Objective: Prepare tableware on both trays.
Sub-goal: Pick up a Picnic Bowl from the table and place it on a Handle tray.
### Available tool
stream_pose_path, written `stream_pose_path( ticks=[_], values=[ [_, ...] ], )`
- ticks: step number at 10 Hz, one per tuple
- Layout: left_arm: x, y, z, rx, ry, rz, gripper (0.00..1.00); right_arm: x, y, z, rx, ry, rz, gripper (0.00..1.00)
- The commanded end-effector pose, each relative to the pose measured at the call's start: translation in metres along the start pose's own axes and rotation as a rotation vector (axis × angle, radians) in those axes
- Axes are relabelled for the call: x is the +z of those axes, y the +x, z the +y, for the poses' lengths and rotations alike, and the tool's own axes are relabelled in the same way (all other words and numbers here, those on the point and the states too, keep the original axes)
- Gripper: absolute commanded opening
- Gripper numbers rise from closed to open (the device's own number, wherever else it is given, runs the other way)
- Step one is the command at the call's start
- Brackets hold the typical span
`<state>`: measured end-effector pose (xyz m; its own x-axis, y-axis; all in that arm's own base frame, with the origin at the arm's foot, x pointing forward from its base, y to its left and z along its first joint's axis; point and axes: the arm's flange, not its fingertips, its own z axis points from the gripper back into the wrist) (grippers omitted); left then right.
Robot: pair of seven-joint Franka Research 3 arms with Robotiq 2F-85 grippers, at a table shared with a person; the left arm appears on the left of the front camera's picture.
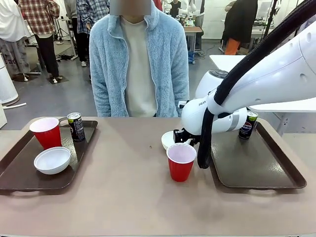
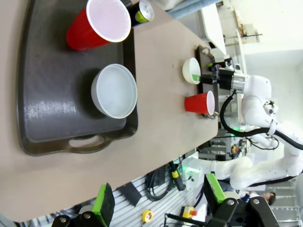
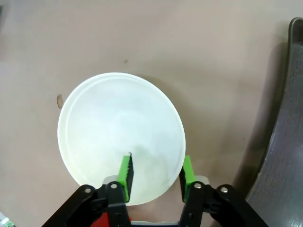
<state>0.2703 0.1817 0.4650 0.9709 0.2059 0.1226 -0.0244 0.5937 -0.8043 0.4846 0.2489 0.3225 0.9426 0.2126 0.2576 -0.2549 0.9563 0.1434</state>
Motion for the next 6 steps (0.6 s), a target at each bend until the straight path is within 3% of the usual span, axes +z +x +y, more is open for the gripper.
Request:
stream_pose_path(
  ticks=[1, 6],
  values=[
    [0.001, -0.001, 0.000, -0.008, -0.024, -0.009, 1.00, 0.011, 0.000, 0.001, -0.010, 0.011, -0.015, 0.00],
    [0.001, -0.001, 0.000, -0.008, -0.024, -0.009, 1.00, 0.060, -0.020, -0.004, -0.001, 0.102, -0.074, 0.00]
  ],
)
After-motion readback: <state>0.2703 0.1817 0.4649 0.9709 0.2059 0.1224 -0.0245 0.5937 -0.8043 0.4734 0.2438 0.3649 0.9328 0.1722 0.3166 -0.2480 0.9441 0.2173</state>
